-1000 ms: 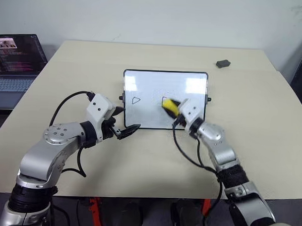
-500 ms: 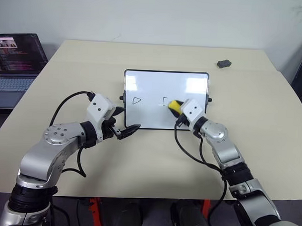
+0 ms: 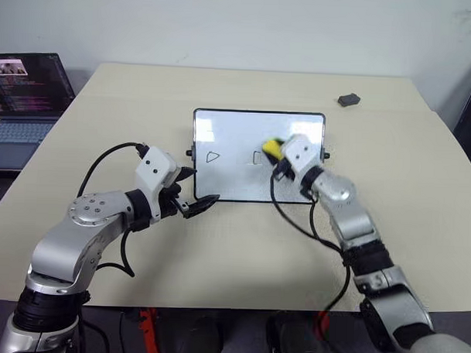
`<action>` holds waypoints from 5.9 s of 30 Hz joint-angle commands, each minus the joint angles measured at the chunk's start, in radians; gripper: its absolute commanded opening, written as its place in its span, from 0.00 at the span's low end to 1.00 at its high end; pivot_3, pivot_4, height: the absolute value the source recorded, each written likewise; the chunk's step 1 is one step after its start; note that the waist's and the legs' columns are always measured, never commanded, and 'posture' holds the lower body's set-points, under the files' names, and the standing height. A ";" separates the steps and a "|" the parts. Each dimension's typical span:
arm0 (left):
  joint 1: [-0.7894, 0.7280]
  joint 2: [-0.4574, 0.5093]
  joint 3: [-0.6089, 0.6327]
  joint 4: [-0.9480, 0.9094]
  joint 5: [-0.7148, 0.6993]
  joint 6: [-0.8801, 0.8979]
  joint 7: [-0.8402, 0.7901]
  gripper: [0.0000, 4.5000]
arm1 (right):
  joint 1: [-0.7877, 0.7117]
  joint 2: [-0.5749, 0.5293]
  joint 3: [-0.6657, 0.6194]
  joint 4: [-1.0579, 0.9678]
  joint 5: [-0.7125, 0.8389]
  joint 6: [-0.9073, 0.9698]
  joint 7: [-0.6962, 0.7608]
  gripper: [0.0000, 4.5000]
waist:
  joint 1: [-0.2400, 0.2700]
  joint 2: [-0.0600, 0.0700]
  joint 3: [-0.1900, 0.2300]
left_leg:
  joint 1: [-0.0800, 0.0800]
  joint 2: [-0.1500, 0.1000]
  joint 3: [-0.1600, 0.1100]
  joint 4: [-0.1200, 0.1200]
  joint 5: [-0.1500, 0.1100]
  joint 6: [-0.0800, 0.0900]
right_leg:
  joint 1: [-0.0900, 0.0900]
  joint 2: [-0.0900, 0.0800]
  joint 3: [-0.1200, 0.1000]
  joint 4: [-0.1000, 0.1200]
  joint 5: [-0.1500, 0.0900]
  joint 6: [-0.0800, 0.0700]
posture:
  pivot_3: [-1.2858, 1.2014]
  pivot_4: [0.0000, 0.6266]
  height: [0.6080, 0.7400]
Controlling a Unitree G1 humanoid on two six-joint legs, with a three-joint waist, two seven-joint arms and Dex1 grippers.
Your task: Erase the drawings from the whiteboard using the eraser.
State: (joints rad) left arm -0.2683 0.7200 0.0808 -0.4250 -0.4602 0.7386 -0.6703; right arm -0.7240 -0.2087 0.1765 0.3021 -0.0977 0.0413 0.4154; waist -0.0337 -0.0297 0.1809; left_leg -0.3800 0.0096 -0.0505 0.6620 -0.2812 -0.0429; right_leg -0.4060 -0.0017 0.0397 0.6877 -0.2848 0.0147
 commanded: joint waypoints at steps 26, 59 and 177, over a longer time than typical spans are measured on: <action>-0.007 0.005 0.006 -0.034 -0.007 0.003 -0.007 1.00 | -0.027 -0.022 0.059 0.073 -0.061 -0.009 0.015 0.26 | -0.001 0.000 0.000 | 0.004 -0.001 0.001 0.002 0.001 -0.001 | 0.002 0.000 0.001 0.006 0.001 -0.001 | 0.52 0.24 1.00; 0.010 -0.041 0.054 -0.026 -0.004 0.002 0.065 1.00 | 0.103 -0.024 -0.035 -0.194 0.094 0.094 0.125 0.26 | 0.002 -0.001 -0.001 | -0.002 0.000 -0.001 -0.001 0.000 0.000 | 0.001 0.000 -0.001 -0.006 0.001 -0.001 | 0.52 0.24 1.00; 0.168 -0.041 0.132 -0.030 -0.022 -0.034 0.048 1.00 | -0.218 0.221 0.255 0.403 -0.226 -0.181 0.087 0.25 | -0.026 -0.002 -0.012 | -0.002 0.001 0.004 0.001 -0.016 -0.006 | -0.001 -0.002 0.001 -0.007 -0.006 0.006 | 0.52 0.24 1.00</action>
State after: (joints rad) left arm -0.0951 0.6778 0.2033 -0.4236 -0.4711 0.7149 -0.6221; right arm -0.9561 0.0165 0.4077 0.7247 -0.3218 -0.1618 0.4471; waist -0.0593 -0.0319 0.1690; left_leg -0.3821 0.0109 -0.0467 0.6630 -0.2976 -0.0481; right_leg -0.4067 -0.0038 0.0407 0.6808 -0.2907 0.0203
